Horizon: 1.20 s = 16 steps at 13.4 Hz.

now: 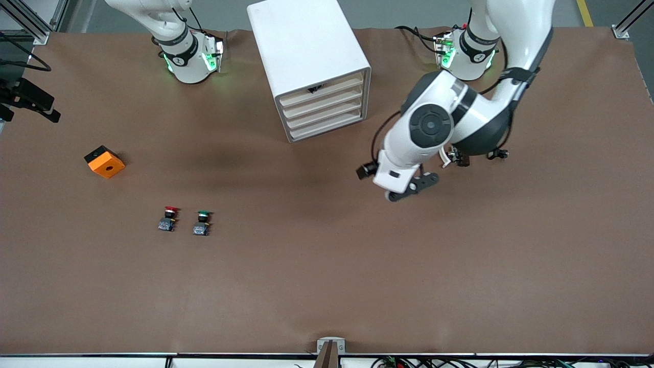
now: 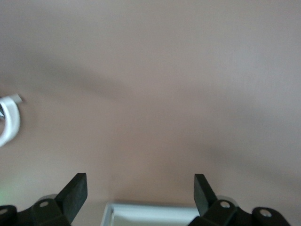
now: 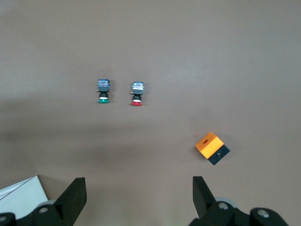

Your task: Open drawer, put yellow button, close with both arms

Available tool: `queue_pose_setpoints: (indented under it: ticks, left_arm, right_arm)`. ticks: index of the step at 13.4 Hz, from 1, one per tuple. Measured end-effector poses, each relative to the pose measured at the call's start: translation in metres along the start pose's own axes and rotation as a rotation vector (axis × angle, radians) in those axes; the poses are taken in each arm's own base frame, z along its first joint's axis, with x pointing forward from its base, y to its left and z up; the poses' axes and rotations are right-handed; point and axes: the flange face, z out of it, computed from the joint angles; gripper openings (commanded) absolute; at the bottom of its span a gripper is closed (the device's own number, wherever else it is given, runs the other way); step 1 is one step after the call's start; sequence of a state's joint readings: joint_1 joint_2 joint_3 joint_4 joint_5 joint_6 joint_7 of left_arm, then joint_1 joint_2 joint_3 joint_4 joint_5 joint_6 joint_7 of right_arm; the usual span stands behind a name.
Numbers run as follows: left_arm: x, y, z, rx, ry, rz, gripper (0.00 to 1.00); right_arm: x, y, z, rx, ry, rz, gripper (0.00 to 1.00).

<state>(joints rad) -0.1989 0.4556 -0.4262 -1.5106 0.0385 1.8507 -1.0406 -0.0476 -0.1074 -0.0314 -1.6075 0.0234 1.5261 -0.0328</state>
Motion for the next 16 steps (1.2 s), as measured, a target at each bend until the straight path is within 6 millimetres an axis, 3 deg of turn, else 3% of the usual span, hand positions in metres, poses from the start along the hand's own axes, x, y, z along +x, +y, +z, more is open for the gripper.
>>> queue_pose_setpoints:
  ticks: [2, 4, 8, 12, 16]
  left_arm:
    - [0.028, -0.021, -0.026, -0.009, 0.063, -0.01, 1.0]
    - [0.06, -0.054, -0.056, -0.029, 0.105, -0.006, 1.0]
    - [0.117, -0.151, -0.129, -0.036, 0.182, 0.064, 1.0]
    - [0.123, -0.211, -0.186, -0.022, 0.251, 0.133, 1.0]
    - [0.123, -0.264, -0.22, 0.044, 0.265, 0.343, 1.0]
  right_arm:
    - [0.0, -0.001, 0.0, 0.012, 0.0, 0.0, 1.0]
    - [0.0, -0.002, 0.0, 0.014, 0.001, -0.001, 1.0]
    - [0.0, -0.002, 0.0, 0.014, 0.001, -0.002, 1.0]
    - [0.0, -0.004, 0.0, 0.014, 0.001, -0.006, 1.0]
    - [0.0, -0.005, 0.0, 0.014, 0.001, -0.008, 1.0]
